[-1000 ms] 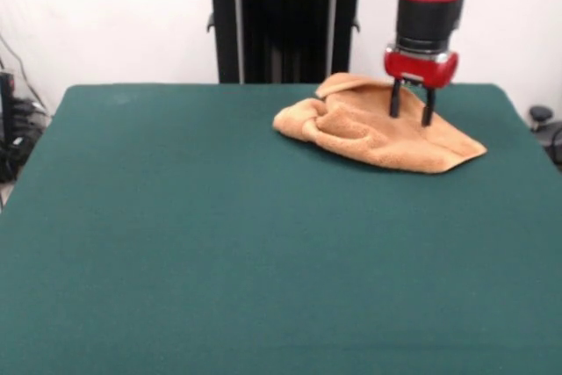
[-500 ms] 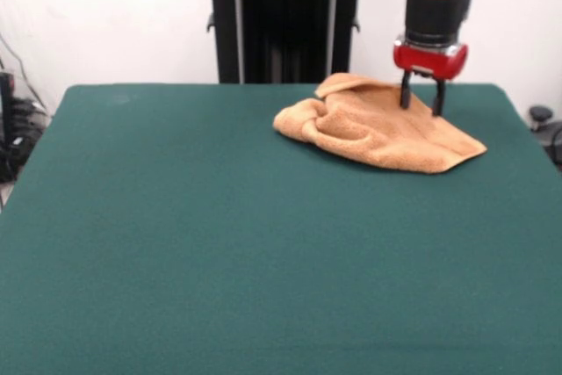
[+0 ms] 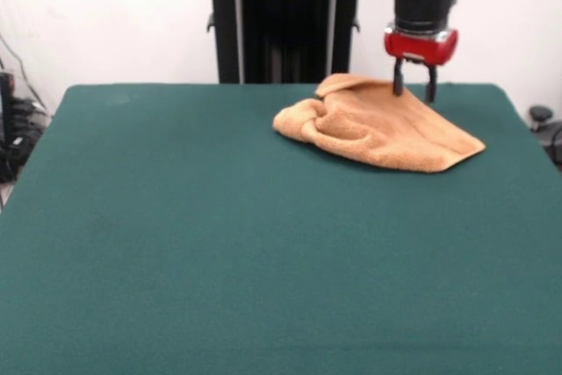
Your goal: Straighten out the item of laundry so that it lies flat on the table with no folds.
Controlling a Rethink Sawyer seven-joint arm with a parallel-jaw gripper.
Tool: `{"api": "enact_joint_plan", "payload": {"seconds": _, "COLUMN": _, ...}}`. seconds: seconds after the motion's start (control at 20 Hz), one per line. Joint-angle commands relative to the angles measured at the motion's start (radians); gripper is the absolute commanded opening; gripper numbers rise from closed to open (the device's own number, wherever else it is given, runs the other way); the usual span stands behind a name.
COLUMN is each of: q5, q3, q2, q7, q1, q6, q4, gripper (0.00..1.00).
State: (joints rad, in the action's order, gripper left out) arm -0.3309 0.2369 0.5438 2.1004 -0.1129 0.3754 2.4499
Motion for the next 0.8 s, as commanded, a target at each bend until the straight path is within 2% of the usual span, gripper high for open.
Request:
{"api": "enact_joint_plan", "payload": {"seconds": 0.05, "q5": 0.138, "q3": -0.082, "q2": -0.118, "q7": 0.095, "q1": -0.095, "q6": 0.012, "q4": 0.015, "gripper": 1.00}}
{"api": "enact_joint_plan", "payload": {"seconds": 0.25, "q5": 0.317, "q3": -0.165, "q2": -0.243, "q7": 0.034, "q1": -0.181, "q6": 0.083, "q4": -0.059, "gripper": 1.00}}
{"api": "enact_joint_plan", "payload": {"seconds": 0.4, "q5": 0.394, "q3": -0.204, "q2": -0.290, "q7": 0.031, "q1": -0.199, "q6": 0.089, "q4": -0.111, "gripper": 1.00}}
{"api": "enact_joint_plan", "payload": {"seconds": 0.65, "q5": 0.424, "q3": -0.230, "q2": -0.288, "q7": 0.085, "q1": -0.164, "q6": 0.074, "q4": -0.123, "gripper": 1.00}}
{"api": "enact_joint_plan", "payload": {"seconds": 0.8, "q5": 0.445, "q3": -0.247, "q2": -0.315, "q7": 0.094, "q1": -0.160, "q6": 0.089, "q4": -0.146, "gripper": 1.00}}
